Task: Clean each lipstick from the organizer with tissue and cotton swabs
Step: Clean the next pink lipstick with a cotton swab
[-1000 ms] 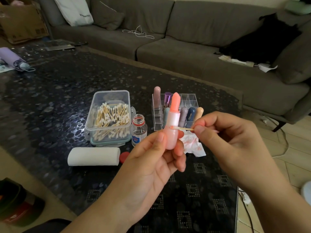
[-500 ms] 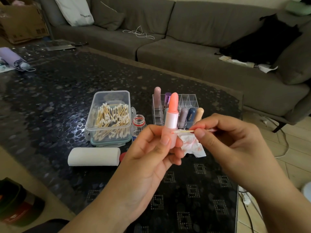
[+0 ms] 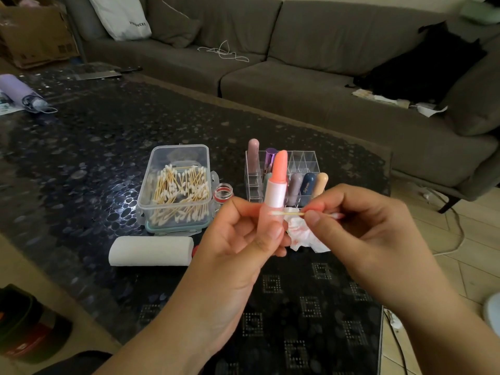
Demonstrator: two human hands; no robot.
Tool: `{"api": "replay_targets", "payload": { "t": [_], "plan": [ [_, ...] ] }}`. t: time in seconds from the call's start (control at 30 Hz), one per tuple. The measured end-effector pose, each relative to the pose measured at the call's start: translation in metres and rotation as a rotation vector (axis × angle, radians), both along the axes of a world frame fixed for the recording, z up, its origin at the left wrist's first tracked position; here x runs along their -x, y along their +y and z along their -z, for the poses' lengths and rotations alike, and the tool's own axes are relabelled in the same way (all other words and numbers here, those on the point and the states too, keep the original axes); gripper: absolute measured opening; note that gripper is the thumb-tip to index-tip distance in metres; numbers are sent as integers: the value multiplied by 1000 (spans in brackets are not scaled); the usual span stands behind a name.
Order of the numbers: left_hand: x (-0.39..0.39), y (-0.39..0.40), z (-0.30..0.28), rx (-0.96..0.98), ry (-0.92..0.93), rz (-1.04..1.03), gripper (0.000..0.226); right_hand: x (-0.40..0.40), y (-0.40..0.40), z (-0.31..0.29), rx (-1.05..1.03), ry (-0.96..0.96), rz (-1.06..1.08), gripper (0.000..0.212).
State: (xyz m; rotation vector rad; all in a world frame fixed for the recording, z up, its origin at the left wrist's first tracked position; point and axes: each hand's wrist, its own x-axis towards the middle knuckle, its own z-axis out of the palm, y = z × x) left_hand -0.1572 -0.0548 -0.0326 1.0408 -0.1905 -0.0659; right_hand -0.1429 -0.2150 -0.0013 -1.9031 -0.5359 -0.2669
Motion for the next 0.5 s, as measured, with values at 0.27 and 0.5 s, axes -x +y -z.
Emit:
{"api": "replay_targets", "payload": {
  "t": [0.27, 0.5],
  "plan": [
    [0, 0, -1, -6, 6, -10, 11, -2, -4, -3, -48, 16, 18, 3],
    [1, -2, 0, 153, 80, 188, 24, -2, -7, -3, -23, 50, -24, 10]
  ]
}}
